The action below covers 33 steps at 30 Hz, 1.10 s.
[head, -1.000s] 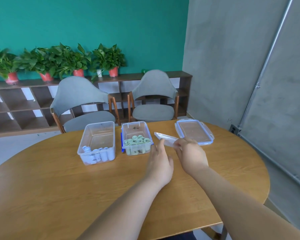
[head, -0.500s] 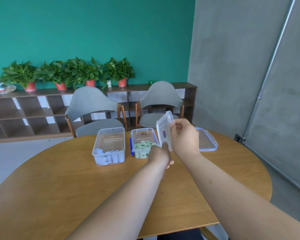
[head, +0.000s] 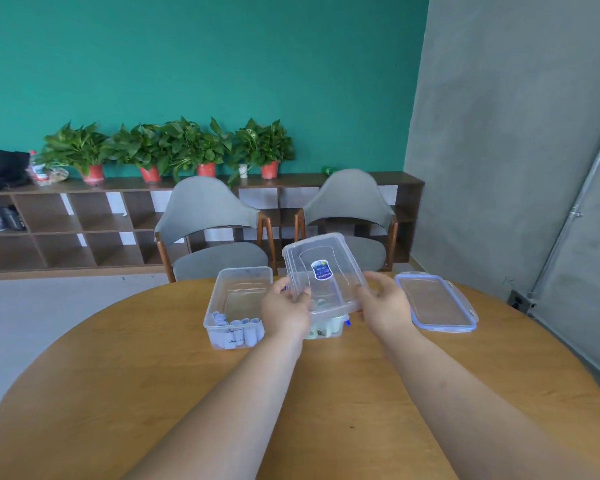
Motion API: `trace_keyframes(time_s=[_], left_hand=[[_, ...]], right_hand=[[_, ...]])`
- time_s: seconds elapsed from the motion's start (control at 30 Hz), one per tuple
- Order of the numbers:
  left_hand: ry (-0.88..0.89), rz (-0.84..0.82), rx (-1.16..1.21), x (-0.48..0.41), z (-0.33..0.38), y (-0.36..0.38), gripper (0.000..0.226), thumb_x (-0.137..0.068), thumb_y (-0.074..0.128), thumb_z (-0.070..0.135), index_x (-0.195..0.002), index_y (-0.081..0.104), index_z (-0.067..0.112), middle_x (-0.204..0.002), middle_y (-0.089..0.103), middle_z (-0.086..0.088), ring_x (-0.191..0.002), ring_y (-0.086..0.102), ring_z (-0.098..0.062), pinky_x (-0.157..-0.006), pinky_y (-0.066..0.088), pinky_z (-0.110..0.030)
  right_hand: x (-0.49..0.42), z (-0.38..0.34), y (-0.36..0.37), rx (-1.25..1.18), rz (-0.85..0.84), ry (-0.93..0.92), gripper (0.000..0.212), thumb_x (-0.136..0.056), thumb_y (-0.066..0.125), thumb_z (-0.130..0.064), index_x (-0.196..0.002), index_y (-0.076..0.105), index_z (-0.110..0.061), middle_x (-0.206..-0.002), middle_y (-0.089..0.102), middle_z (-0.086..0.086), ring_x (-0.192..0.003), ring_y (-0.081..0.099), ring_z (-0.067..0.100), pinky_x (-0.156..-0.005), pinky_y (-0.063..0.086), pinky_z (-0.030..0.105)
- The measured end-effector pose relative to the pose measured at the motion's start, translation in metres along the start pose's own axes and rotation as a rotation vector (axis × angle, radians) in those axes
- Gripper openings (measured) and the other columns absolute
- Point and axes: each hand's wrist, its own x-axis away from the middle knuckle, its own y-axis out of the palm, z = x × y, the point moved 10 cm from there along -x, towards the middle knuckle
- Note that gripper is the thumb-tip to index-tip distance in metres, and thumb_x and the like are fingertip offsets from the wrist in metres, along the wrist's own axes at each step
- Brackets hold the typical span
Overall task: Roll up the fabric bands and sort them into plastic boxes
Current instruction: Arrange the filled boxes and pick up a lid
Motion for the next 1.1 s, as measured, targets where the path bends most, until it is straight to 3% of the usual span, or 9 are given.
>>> trace_keyframes(time_s=[0.13,0.23,0.33,0.47,0.53,0.67,0.83,1.0,1.1], left_hand=[[0.079,0.002,-0.283,-0.023,0.002,-0.002,0.043,-0.096,0.074,0.023,-0.137,0.063,0.02,-0.12,0.074,0.003,-0.101,0.073,-0.017,-0.095,0.059,-0.041],[0.118,-0.037,-0.492,-0.038,-0.001,0.006,0.024,-0.102,0.064,0.022,-0.126,0.068,0.023,-0.111,0.07,0.012,-0.099,0.068,-0.018,-0.088,0.054,-0.033],[0.129,-0.077,-0.67,-0.056,-0.01,0.018,0.024,-0.102,0.058,0.016,-0.12,0.068,0.026,-0.112,0.074,0.003,-0.098,0.068,-0.023,-0.083,0.056,-0.035],[0.067,-0.133,-0.825,-0.073,-0.028,0.031,0.028,-0.1,0.056,0.01,-0.127,0.06,0.018,-0.12,0.069,-0.006,-0.102,0.065,-0.026,-0.077,0.047,-0.03],[0.033,-0.16,-0.867,-0.077,-0.037,0.037,0.034,-0.1,0.055,0.01,-0.133,0.055,0.013,-0.126,0.064,-0.01,-0.111,0.065,-0.03,-0.082,0.05,-0.033],[-0.026,-0.19,-0.901,-0.08,-0.054,0.042,0.049,-0.098,0.056,0.015,-0.145,0.046,0.007,-0.137,0.058,-0.013,-0.121,0.062,-0.035,-0.097,0.055,-0.044],[-0.013,-0.148,-0.873,-0.08,-0.059,0.04,0.042,-0.101,0.056,0.016,-0.141,0.047,0.005,-0.134,0.056,-0.014,-0.119,0.061,-0.033,-0.095,0.054,-0.04],[-0.002,-0.124,-0.847,-0.078,-0.059,0.037,0.037,-0.1,0.058,0.012,-0.136,0.05,0.006,-0.129,0.057,-0.012,-0.111,0.064,-0.03,-0.078,0.049,-0.032],[0.002,-0.12,-0.845,-0.077,-0.059,0.036,0.041,-0.099,0.06,0.011,-0.137,0.048,0.007,-0.131,0.057,-0.013,-0.111,0.064,-0.03,-0.081,0.053,-0.034]], right_hand=[[-0.034,0.029,0.018,0.167,-0.057,0.063,0.036,-0.088,0.069,-0.036,-0.123,0.07,-0.03,-0.103,0.073,-0.009,-0.088,0.072,0.016,-0.083,0.062,0.043],[-0.052,0.036,0.034,0.271,-0.08,0.02,0.041,-0.094,0.062,-0.029,-0.135,0.065,-0.029,-0.112,0.069,-0.007,-0.094,0.07,0.019,-0.075,0.058,0.034],[-0.069,0.044,0.051,0.349,-0.1,-0.02,0.044,-0.097,0.057,-0.024,-0.141,0.063,-0.028,-0.12,0.067,-0.001,-0.098,0.068,0.022,-0.071,0.051,0.028],[-0.089,0.064,0.068,0.399,-0.102,-0.008,0.045,-0.099,0.054,-0.026,-0.143,0.061,-0.03,-0.128,0.063,0.001,-0.098,0.066,0.022,-0.073,0.05,0.028],[-0.094,0.074,0.074,0.427,-0.108,0.007,0.045,-0.097,0.053,-0.027,-0.141,0.062,-0.031,-0.123,0.063,0.0,-0.098,0.064,0.022,-0.075,0.051,0.029],[-0.095,0.09,0.081,0.46,-0.098,0.033,0.05,-0.096,0.051,-0.028,-0.146,0.058,-0.028,-0.134,0.059,0.005,-0.123,0.057,0.031,-0.096,0.055,0.041],[-0.094,0.094,0.082,0.462,-0.026,0.02,0.046,-0.098,0.053,-0.029,-0.143,0.058,-0.027,-0.133,0.053,0.005,-0.119,0.057,0.031,-0.086,0.055,0.038],[-0.091,0.093,0.082,0.487,-0.005,0.052,0.041,-0.098,0.054,-0.031,-0.138,0.058,-0.029,-0.129,0.053,0.002,-0.112,0.06,0.03,-0.081,0.059,0.041],[-0.091,0.092,0.08,0.516,-0.002,0.07,0.039,-0.098,0.054,-0.031,-0.137,0.056,-0.028,-0.126,0.053,0.002,-0.107,0.061,0.03,-0.077,0.058,0.039]])
